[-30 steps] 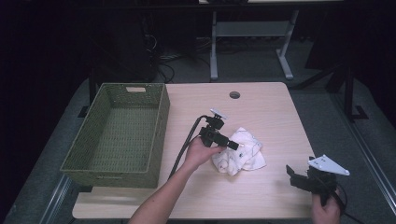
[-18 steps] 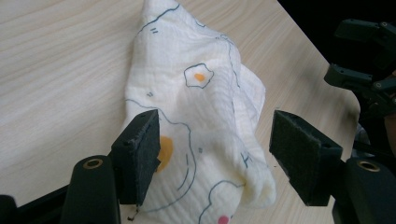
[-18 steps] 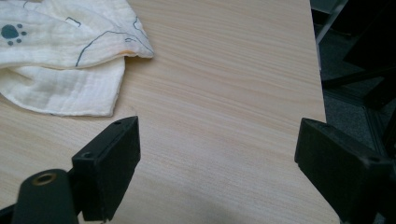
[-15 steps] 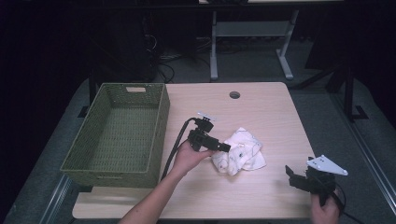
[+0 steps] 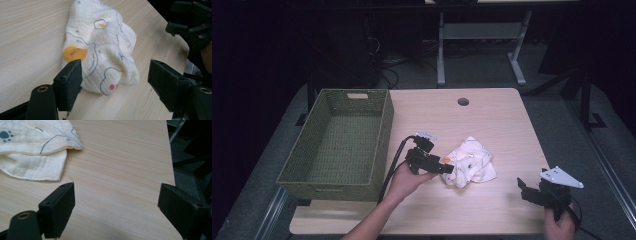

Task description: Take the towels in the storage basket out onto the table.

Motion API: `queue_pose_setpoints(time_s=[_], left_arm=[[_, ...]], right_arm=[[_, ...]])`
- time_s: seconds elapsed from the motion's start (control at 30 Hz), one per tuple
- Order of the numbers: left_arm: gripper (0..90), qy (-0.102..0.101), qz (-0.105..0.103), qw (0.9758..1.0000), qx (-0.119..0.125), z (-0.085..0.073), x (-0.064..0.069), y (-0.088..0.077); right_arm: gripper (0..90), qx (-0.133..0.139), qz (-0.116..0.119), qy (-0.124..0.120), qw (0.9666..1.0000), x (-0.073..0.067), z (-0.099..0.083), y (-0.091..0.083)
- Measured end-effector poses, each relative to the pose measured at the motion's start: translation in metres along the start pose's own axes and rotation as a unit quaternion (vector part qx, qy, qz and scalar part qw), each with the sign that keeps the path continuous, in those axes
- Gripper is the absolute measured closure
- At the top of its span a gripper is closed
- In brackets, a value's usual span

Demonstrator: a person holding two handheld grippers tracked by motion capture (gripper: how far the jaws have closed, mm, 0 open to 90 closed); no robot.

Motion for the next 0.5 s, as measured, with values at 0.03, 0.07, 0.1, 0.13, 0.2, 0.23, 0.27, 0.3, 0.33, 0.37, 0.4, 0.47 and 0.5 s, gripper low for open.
queue_pose_setpoints(time_s=[0.03, 0.07, 0.1, 0.13, 0.2, 0.23, 0.27, 0.3, 0.33, 0.37, 0.4, 0.47, 0.5], left_arm=[[27.0, 0.0, 0.001, 1.0, 0.002, -0.002, 0.001, -0.001], [27.0, 0.004, 0.001, 1.0, 0.002, -0.004, 0.002, -0.001], [26.8, 0.004, 0.001, 1.0, 0.002, -0.004, 0.002, -0.001], [26.3, 0.003, 0.001, 1.0, 0.005, -0.01, 0.003, -0.002], [26.3, 0.001, -0.004, 0.9999, 0.011, -0.016, 0.003, -0.003], [26.2, 0.001, -0.004, 0.9999, 0.011, -0.016, 0.003, -0.003], [26.2, 0.003, -0.002, 0.9999, 0.013, -0.019, 0.003, -0.003], [26.1, 0.004, 0.0, 0.9999, 0.013, -0.023, 0.004, -0.004], [25.6, 0.002, -0.002, 0.9998, 0.017, -0.027, 0.005, -0.005], [24.9, 0.002, -0.005, 0.9998, 0.02, -0.03, 0.005, -0.007], [24.8, 0.004, 0.0, 0.9997, 0.026, -0.035, 0.007, -0.009], [24.7, 0.012, 0.013, 0.9994, 0.031, -0.044, 0.009, -0.011], [24.5, 0.013, 0.021, 0.999, 0.038, -0.048, 0.009, -0.011]], right_arm=[[13.9, 0.0, 0.0, 0.0, 1.0, 0.0, 0.0, 0.0], [13.9, 0.0, 0.0, 0.0, 1.0, 0.0, 0.0, 0.0], [13.9, 0.0, 0.0, 0.0, 1.0, 0.0, 0.0, 0.0], [13.9, 0.0, 0.0, -0.001, 1.0, 0.0, 0.0, 0.0], [13.9, 0.0, -0.001, -0.001, 1.0, 0.0, 0.0, 0.0], [13.9, 0.0, -0.001, -0.001, 1.0, 0.0, 0.0, 0.0], [13.9, 0.0, -0.001, -0.001, 1.0, 0.001, 0.0, 0.0], [13.9, 0.0, -0.001, -0.001, 1.0, 0.001, 0.0, 0.0], [13.9, 0.001, -0.001, -0.001, 1.0, 0.001, -0.001, 0.0], [13.9, 0.001, -0.001, -0.001, 1.0, 0.001, -0.001, 0.0], [13.9, 0.001, -0.001, 0.0, 1.0, 0.001, -0.001, 0.0], [13.9, 0.003, 0.0, -0.002, 1.0, 0.001, -0.001, -0.001], [13.9, 0.004, 0.001, -0.001, 1.0, 0.001, -0.001, -0.001]])
Point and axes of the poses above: each handheld gripper's, and its own axes: y roughly forward along the jaws, z roughly out of its top, x roughly to its right, the point moved 5 cm from there along y, roughly forward along the jaws, and after that the axes turned 11 degrees about -x, right-handed, at the moved point
